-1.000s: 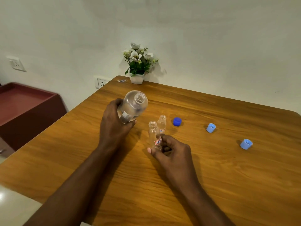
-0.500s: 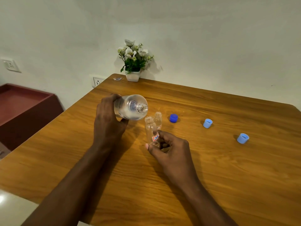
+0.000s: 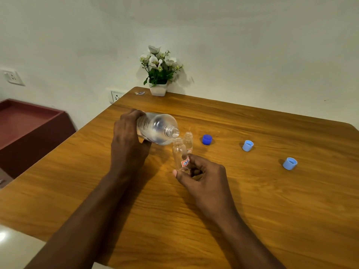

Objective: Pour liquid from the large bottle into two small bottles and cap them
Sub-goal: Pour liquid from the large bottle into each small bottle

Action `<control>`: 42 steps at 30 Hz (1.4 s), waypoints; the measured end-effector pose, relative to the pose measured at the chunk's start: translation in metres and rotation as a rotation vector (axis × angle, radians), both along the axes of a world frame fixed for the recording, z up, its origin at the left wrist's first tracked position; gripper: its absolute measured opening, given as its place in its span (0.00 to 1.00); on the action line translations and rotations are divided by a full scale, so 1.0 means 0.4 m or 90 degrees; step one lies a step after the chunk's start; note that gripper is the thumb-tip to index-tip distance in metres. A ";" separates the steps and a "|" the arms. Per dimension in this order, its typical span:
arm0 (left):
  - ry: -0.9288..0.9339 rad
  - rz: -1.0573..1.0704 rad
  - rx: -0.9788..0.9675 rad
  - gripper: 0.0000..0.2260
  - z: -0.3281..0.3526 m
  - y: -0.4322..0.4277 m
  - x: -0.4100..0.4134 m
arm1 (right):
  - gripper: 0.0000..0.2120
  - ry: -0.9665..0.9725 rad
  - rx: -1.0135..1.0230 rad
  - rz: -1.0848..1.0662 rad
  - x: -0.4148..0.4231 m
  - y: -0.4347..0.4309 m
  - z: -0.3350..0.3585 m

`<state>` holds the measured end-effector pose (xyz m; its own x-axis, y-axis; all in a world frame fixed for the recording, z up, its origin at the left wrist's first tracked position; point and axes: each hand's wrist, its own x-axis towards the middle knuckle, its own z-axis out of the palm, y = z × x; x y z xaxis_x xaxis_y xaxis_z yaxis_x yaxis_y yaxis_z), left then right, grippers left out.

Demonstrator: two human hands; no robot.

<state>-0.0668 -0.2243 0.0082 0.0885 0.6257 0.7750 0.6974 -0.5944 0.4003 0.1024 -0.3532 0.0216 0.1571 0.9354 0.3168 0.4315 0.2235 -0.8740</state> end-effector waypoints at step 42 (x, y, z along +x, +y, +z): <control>-0.012 0.008 0.093 0.29 0.029 -0.010 -0.008 | 0.05 -0.004 0.019 0.028 0.002 0.001 -0.002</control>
